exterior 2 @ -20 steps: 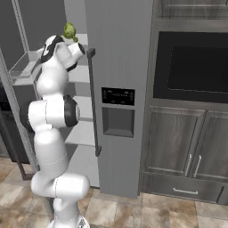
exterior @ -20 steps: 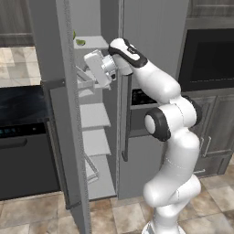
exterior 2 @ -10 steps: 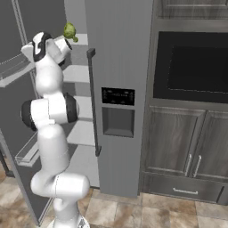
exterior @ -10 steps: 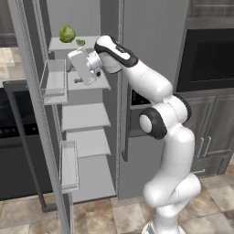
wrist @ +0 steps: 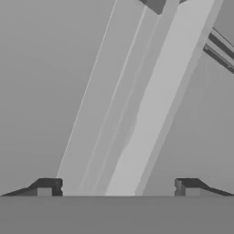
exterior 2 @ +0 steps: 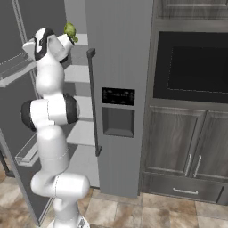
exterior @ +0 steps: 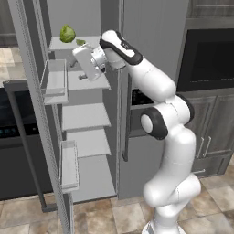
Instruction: Take the lemon wedge from the fridge and place it on the plate with fish on the dining counter.
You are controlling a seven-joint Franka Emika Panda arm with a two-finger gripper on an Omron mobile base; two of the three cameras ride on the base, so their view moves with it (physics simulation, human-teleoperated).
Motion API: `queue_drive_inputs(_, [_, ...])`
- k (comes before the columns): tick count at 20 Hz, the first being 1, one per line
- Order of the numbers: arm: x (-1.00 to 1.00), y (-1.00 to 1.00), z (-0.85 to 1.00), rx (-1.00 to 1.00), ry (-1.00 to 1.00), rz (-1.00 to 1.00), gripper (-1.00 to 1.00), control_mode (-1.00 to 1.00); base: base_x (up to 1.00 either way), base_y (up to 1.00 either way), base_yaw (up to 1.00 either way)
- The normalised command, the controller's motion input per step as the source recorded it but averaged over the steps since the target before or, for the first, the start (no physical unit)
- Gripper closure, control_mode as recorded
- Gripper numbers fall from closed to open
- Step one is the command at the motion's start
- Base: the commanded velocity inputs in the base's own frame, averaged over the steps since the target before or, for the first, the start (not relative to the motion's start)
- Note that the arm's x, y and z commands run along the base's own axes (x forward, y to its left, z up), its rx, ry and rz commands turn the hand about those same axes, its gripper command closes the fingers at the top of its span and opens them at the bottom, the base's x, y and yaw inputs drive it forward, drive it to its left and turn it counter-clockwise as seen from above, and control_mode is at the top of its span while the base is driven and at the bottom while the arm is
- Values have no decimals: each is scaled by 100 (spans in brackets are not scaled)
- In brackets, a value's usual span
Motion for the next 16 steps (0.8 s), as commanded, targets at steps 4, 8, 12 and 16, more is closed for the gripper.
queue_drive_inputs(4, [-98,-91,12,0,-16,-6,-100,-100,0,0,0])
queue_drive_inputs(8, [-100,-100,-3,-1,-18,-2,-100,-100,0,0,0])
queue_drive_inputs(12, [-100,-91,-33,-12,-13,0,-100,-100,0,0,0])
queue_drive_inputs(16, [-100,-76,-56,-19,-17,0,-100,-100,0,0,0])
